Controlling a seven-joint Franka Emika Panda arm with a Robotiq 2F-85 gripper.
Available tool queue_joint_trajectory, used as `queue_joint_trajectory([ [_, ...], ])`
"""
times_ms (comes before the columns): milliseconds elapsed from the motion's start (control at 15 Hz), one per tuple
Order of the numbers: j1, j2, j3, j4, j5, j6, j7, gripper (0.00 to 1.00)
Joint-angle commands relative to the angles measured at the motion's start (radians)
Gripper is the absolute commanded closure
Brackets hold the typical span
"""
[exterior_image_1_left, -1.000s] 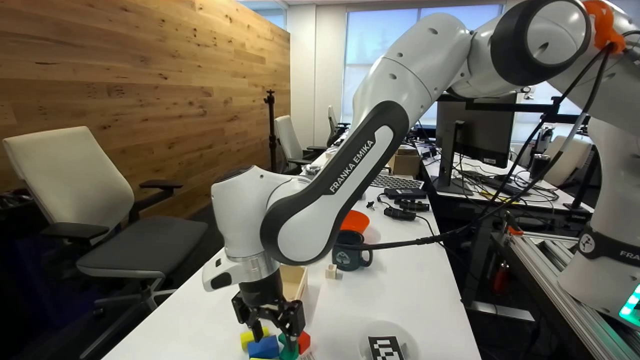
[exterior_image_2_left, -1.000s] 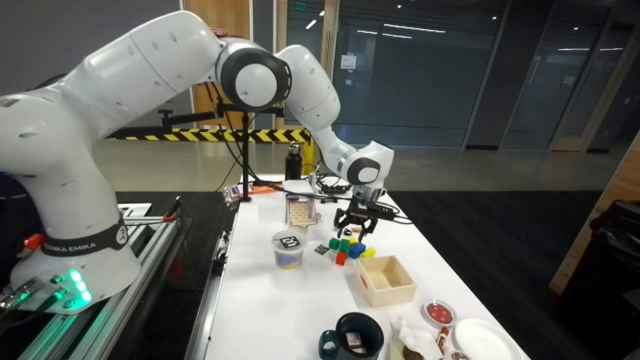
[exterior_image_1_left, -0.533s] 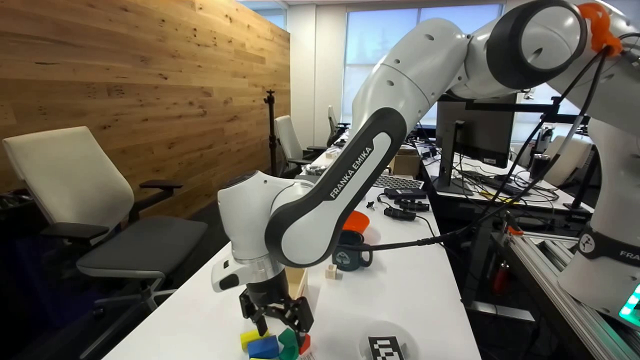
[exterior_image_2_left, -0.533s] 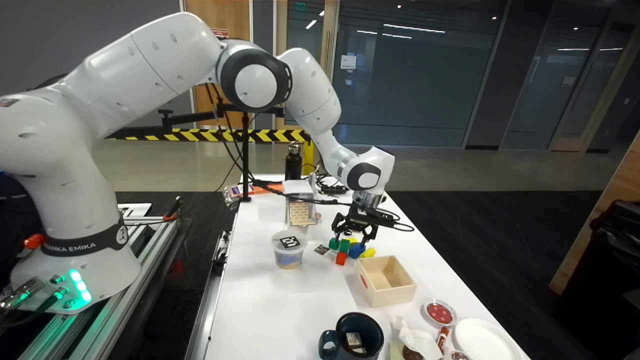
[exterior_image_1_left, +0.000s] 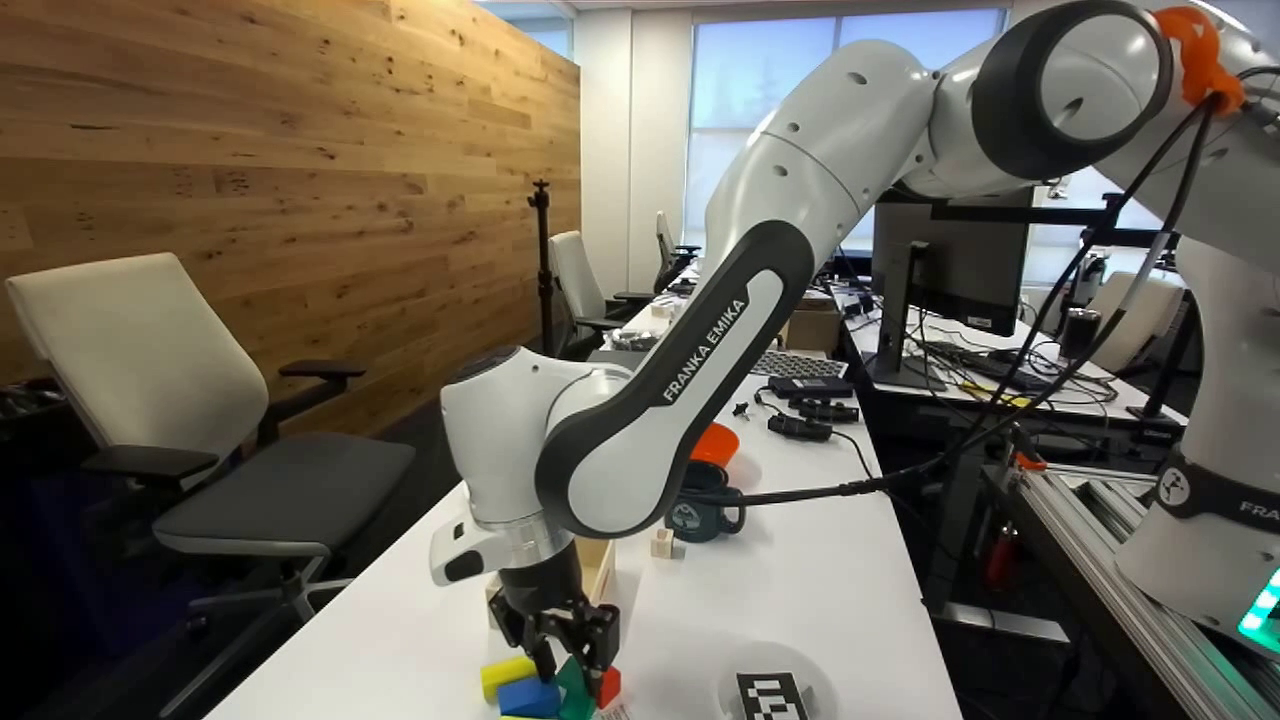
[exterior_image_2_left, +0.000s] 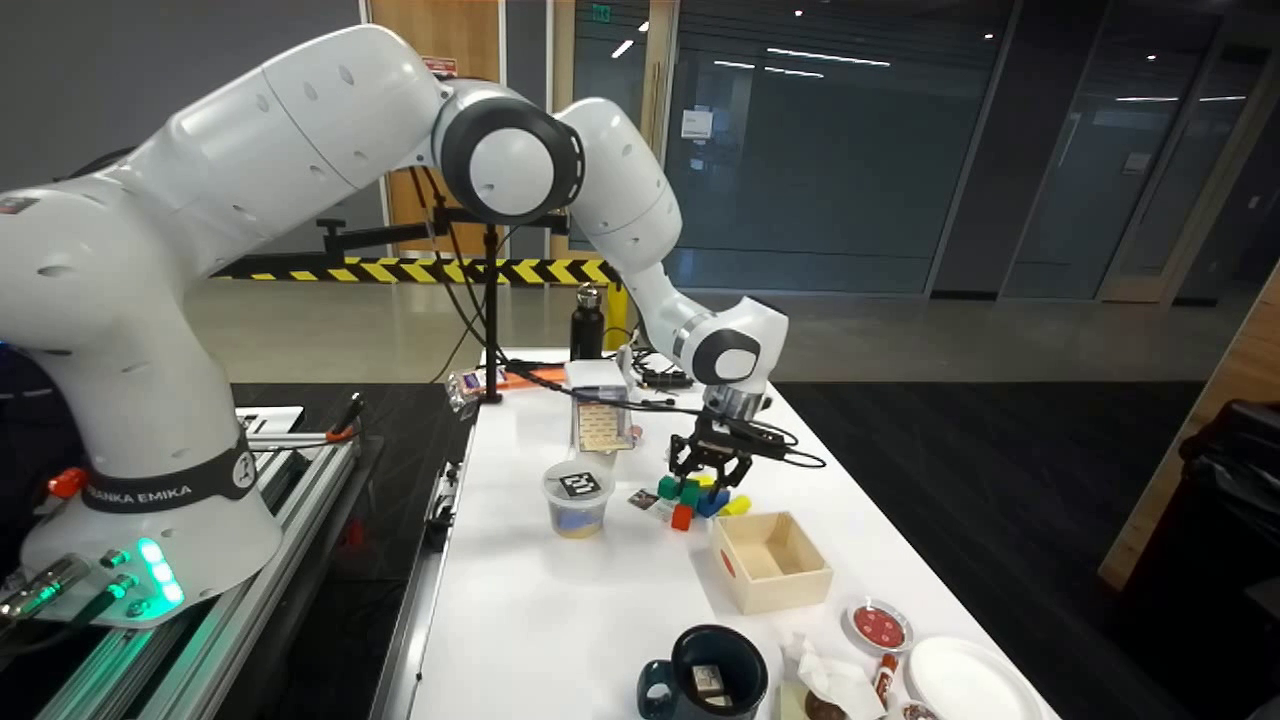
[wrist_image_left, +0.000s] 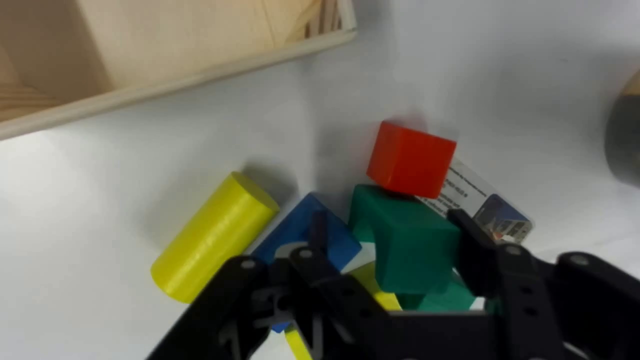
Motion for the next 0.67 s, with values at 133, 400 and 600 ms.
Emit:
queue_joint_trajectory([
  [133, 0.002, -0.017, -0.004, -0.028, -0.030, 0.029, 0.034, 0.82],
  [400, 0.008, -0.036, -0.009, -0.039, -0.038, 0.037, 0.040, 0.88],
  [600, 0.019, -0.072, -0.022, -0.059, -0.054, 0.059, 0.058, 0.88],
])
